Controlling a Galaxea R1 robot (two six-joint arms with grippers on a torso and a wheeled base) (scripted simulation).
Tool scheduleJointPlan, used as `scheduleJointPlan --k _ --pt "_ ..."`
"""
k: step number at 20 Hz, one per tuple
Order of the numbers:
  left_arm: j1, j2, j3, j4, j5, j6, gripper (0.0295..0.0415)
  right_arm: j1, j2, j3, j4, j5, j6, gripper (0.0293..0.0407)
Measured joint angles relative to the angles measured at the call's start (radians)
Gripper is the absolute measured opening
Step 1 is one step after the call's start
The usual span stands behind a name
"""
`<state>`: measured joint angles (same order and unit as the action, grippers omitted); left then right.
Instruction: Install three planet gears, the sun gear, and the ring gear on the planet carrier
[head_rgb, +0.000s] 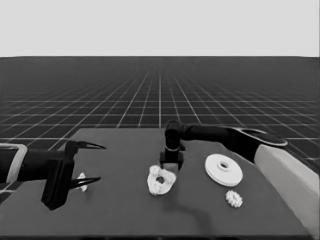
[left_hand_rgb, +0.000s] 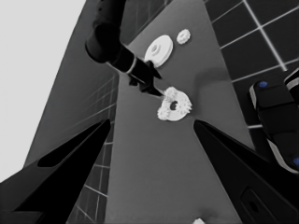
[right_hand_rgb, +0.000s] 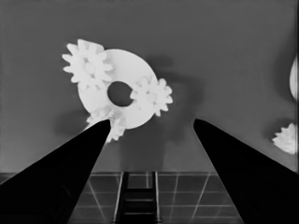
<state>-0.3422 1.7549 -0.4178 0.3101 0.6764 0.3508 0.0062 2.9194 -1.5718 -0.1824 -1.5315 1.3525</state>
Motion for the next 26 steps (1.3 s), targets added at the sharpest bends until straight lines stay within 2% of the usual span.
scheduleJointPlan --k 2,3,4,5,7,12,13,15,17,22,24,26 --pt "0.0 0.0 0.0 0.0 0.0 0.0 0.0385 0.001 0.0 0.0 0.002 0.0 0.0 0.0385" --pt "0.0 0.0 0.0 0.0 0.0 0.0 0.0385 -0.004 -0.263 0.411 -0.008 -0.008 0.067 0.0385" --pt "0.0 0.0 0.0 0.0 0.0 0.0 0.0385 -0.009 -0.538 0.582 -0.01 0.002 0.006 0.0385" --pt "0.0 0.0 0.0 0.0 0.0 0.0 0.0385 -0.011 -0.697 0.612 -0.008 0.021 -0.099 0.0385" --pt "0.0 0.0 0.0 0.0 0.0 0.0 0.0385 -0.012 -0.827 0.588 -0.001 0.046 -0.235 0.0385" --pt "0.0 0.0 0.0 0.0 0.0 0.0 0.0385 -0.012 -0.874 0.561 0.006 0.06 -0.309 0.0385" --pt "0.0 0.0 0.0 0.0 0.0 0.0 0.0385 -0.112 -0.858 0.528 -0.083 0.116 -0.318 0.0385" --pt "0.0 0.0 0.0 0.0 0.0 0.0 0.0385 -0.211 -0.829 0.471 -0.159 0.172 -0.33 0.0385" --pt "0.0 0.0 0.0 0.0 0.0 0.0 0.0385 -0.241 -0.816 0.445 -0.182 0.192 -0.336 0.0385" --pt "0.0 0.0 0.0 0.0 0.0 0.0 0.0385 -0.254 -0.809 0.432 -0.193 0.203 -0.338 0.0385" --pt "0.0 0.0 0.0 0.0 0.0 0.0 0.0385 -0.255 -0.809 0.432 -0.193 0.203 -0.338 0.0314" --pt "0.0 0.0 0.0 0.0 0.0 0.0 0.0385 -0.254 -0.809 0.431 -0.193 0.203 -0.338 0.0309"
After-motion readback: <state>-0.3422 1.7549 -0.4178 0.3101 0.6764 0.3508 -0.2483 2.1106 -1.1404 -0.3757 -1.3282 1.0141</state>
